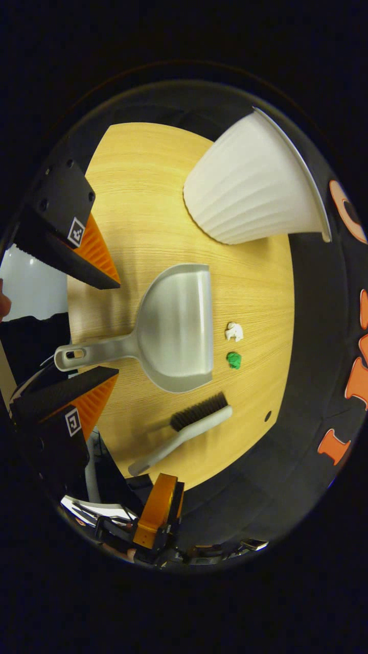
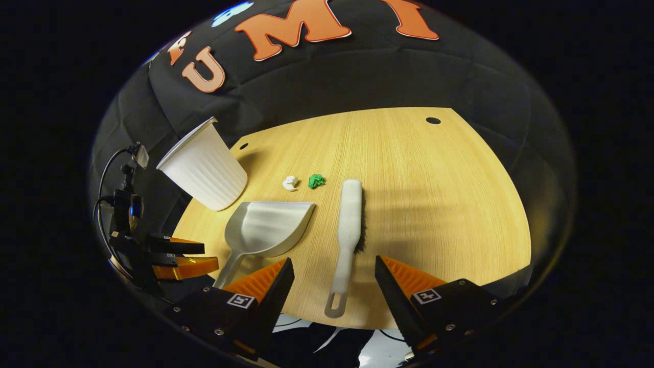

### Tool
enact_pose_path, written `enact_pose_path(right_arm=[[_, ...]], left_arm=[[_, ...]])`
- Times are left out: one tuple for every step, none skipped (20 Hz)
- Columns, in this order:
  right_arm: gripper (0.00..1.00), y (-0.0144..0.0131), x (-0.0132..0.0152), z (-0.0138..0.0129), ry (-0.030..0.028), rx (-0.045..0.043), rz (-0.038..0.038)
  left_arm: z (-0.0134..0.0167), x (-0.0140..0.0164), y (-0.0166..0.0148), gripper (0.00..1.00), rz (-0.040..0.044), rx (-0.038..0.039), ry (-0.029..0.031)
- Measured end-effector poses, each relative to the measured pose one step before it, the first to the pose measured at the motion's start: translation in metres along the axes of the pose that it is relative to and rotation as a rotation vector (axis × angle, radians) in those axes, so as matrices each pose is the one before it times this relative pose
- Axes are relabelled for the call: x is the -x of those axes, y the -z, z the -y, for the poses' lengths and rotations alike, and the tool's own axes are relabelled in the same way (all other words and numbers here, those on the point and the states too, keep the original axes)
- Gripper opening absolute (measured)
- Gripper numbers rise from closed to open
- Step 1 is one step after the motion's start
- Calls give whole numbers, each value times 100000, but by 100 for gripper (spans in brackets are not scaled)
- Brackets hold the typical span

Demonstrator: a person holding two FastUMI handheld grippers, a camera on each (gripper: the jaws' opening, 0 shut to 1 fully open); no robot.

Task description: Pick up the small broom and dustpan from the desktop, sweep the trash into the dustpan with the broom, and then empty the trash into the garbage bin.

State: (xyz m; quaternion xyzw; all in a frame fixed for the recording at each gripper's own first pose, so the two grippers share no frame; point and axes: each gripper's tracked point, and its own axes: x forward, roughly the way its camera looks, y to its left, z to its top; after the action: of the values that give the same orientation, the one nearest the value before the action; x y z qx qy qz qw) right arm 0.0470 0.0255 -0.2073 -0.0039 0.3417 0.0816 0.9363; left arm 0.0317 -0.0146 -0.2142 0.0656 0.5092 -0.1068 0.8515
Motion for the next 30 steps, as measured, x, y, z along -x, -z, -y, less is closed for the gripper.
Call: enact_pose_path(right_arm=[[96,116,-280,294,-284,-1586,-436],[96,-19,-324,356,-145,-1390,-266],[96,115,-245,565,351,-1512,-306],[96,-9,-174,377,54,-1505,-419],[96,-207,-97,180,-261,-1201,365],[96,-173,-85,254,-127,-688,254],[96,90,-71,285,32,-304,-114],[96,-90,-102,187,-149,-186,-177],[96,83,59,93,-208,-372,-423],[96,-104,-103,48,-499,-520,-236],[96,-109,-122,26,-262,-333,-51],[96,-21,-103,87,-270,-153,-8],[96,-96,-157,79,-216,14,-83],[96,-57,-179,117,7,39,-443],[96,20,-123,104,-110,-11,-16],[96,-36,-154,15,-97,-136,-366],[96,29,-61,-4,-352,-282,-301],[96,-63,-83,-15,-244,-286,-382],[96,24,-247,36,-92,32,-300],[96,-85,-78,33,-145,100,-351],[96,-27,-103,-44,-233,47,-197],[96,-160,-130,72,-19,60,22],[96,-40,-30,48,-36,40,-136],[96,-83,-115,6,-132,-101,-457],[96,81,-89,62,14,-70,-533],[96,-28,-239,61,80,56,-570],[96,79,-122,5,-11,87,-497],[96,46,-66,-58,-200,77,-550],[96,103,-33,-80,-278,126,-816],[96,99,-146,-87,142,124,-846]], left_arm=[[286,-230,243,98,-2748,-139,1167],[230,-155,41,98,-2658,366,733],[133,-223,35,98,-2231,646,-122],[114,-272,-71,98,-1990,670,-765],[409,-342,27,98,-1108,218,-335],[122,-189,-154,98,-679,-30,-885],[-126,-246,-210,98,-803,-328,-823],[-31,-244,-218,98,-727,-179,-613],[82,-193,-109,98,-1006,162,-308],[89,-57,7,98,-1265,272,-247],[108,-188,293,98,-1149,354,-59],[123,-102,80,98,-1207,429,69],[25,-71,99,98,-830,290,111],[-86,-55,-99,98,-343,146,-65],[77,-170,-282,98,-66,0,-320],[-310,-234,-347,98,279,-121,-1068],[-173,-61,142,96,-248,362,-783],[-112,-178,21,95,-684,922,-596],[7,-131,88,90,-737,897,-158],[-119,-60,148,87,-1053,788,-143],[-63,41,209,81,-358,185,-495],[-82,-121,-140,78,159,-86,-593],[-96,-281,-108,73,-255,-501,-419],[-34,-214,-24,70,-809,-465,-167],[14,-123,-145,64,-231,-163,-602],[89,-356,-39,61,-530,454,582],[-47,-206,93,56,-804,373,-324],[201,-352,138,52,-871,235,881],[-73,153,-12,45,-423,-3,350],[-163,-141,-274,43,-244,-704,375]])
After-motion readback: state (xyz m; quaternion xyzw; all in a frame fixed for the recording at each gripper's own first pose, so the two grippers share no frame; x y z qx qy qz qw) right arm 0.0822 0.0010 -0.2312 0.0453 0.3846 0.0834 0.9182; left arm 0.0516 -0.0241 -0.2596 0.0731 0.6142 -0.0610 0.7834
